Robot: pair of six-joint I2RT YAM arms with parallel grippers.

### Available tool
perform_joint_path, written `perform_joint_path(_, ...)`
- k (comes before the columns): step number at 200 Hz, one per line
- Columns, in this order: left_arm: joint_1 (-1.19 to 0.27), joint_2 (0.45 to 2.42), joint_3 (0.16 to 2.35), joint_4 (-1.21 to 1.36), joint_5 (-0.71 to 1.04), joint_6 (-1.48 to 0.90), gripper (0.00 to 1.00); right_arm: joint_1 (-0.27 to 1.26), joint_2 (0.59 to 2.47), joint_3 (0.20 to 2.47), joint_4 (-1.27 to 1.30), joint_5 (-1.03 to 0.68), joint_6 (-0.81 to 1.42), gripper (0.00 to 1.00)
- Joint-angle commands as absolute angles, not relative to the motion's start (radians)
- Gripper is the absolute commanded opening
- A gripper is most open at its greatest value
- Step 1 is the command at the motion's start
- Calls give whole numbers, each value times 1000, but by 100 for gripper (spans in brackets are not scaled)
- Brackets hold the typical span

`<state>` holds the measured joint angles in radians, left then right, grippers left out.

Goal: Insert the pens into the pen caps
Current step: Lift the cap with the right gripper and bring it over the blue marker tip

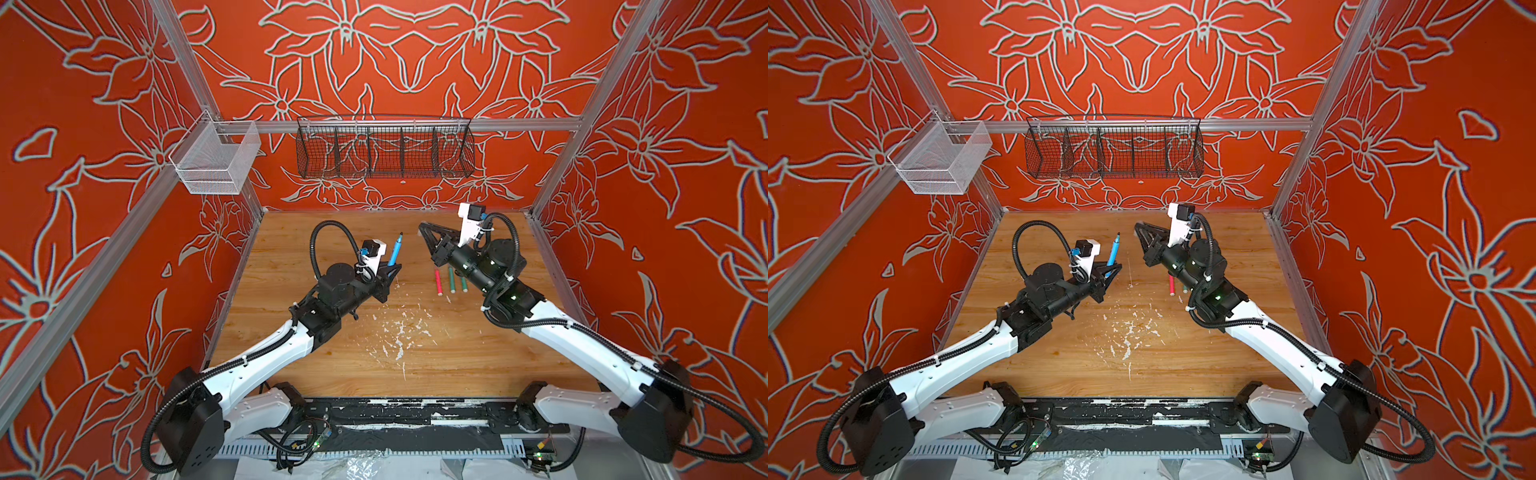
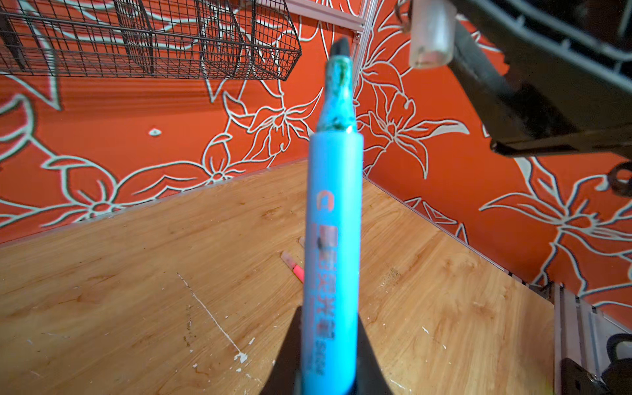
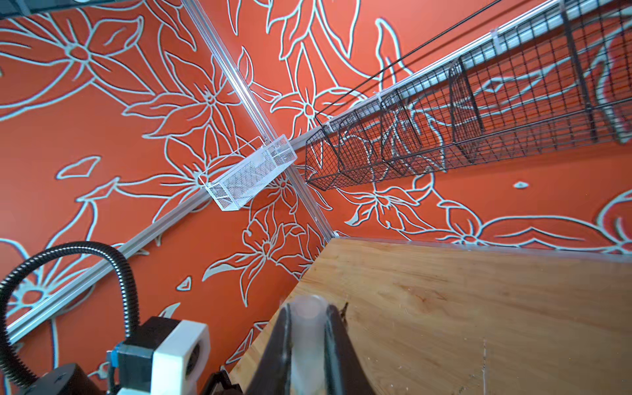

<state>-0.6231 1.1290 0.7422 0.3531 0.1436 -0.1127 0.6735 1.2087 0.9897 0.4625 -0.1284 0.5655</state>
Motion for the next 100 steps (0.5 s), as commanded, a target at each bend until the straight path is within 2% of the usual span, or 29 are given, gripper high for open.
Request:
perform_joint_path(1, -629, 1132, 753, 385, 171, -120, 0, 689, 1237, 1038, 533, -158, 574, 12)
perform_joint_path(100, -630, 1130, 756, 381, 175, -117, 0, 722, 1300, 1055, 578, -138, 584, 12)
